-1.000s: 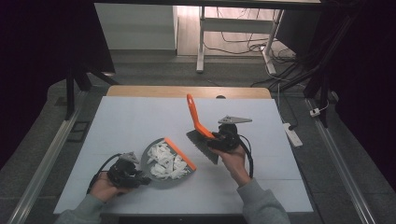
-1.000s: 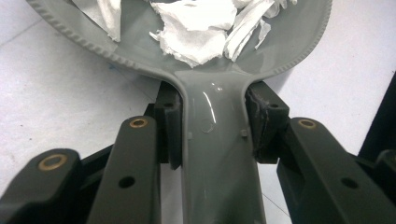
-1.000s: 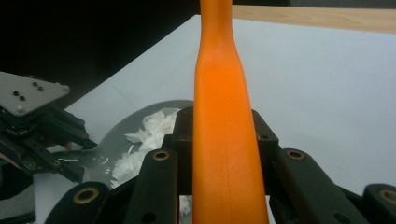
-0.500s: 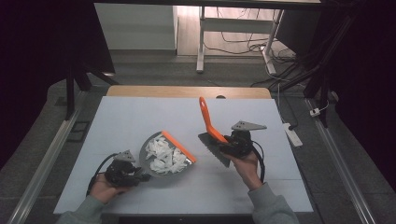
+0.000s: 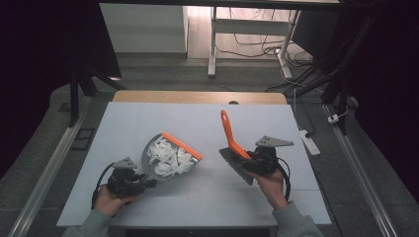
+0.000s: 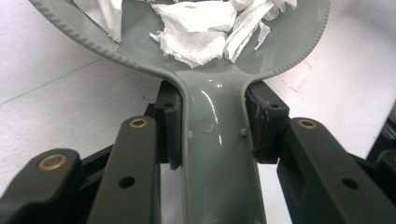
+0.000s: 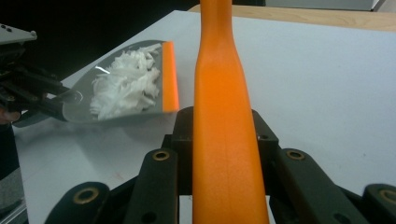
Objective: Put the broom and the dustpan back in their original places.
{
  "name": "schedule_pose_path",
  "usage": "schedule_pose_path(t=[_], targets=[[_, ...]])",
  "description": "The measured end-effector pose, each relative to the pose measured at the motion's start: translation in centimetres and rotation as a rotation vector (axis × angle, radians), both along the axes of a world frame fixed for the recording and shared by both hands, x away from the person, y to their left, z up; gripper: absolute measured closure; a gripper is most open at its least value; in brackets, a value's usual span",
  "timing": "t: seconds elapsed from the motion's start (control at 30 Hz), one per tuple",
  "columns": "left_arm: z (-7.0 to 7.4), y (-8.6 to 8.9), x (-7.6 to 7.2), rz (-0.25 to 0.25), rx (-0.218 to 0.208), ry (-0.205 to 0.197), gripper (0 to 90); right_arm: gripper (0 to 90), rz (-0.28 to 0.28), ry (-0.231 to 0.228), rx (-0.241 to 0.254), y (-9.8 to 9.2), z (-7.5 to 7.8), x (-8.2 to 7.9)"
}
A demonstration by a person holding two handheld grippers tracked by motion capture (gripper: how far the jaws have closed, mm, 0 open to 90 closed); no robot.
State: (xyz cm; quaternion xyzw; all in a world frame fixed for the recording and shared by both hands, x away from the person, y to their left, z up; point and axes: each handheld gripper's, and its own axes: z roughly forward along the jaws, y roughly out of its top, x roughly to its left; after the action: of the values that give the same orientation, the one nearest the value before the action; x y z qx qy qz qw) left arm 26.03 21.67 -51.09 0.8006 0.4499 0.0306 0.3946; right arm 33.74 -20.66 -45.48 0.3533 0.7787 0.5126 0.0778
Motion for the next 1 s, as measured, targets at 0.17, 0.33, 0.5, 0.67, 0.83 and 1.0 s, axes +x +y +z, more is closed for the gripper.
schedule_pose_path(t=[0.17, 0.33, 0.5, 0.67, 0.83, 1.0], targets=[[0.0, 0.3, -0.4, 0.069, -0.011, 0.0, 61.5, 70.5, -0.013, 0.025, -0.009, -0.9, -0.6, -0.4], [-0.2, 0.5, -0.8, 0.142, -0.011, 0.011, 61.5, 70.5, -0.032, 0.055, -0.005, -1.8, -1.2, -0.8], [-0.5, 0.5, -1.1, 0.236, 0.002, 0.027, 61.5, 70.5, -0.044, 0.103, -0.018, -2.2, -2.2, -1.1], [-0.8, 0.5, -1.2, 0.333, -0.009, 0.044, 61.5, 70.5, -0.047, 0.156, -0.01, -2.3, -3.0, -1.1], [-1.2, 0.5, -0.9, 0.419, -0.008, 0.059, 61.4, 70.5, -0.047, 0.205, -0.011, -2.2, -3.8, -1.0], [-1.7, 0.5, -0.5, 0.48, -0.01, 0.075, 61.4, 70.5, -0.064, 0.243, -0.019, -2.3, -4.7, -0.5]])
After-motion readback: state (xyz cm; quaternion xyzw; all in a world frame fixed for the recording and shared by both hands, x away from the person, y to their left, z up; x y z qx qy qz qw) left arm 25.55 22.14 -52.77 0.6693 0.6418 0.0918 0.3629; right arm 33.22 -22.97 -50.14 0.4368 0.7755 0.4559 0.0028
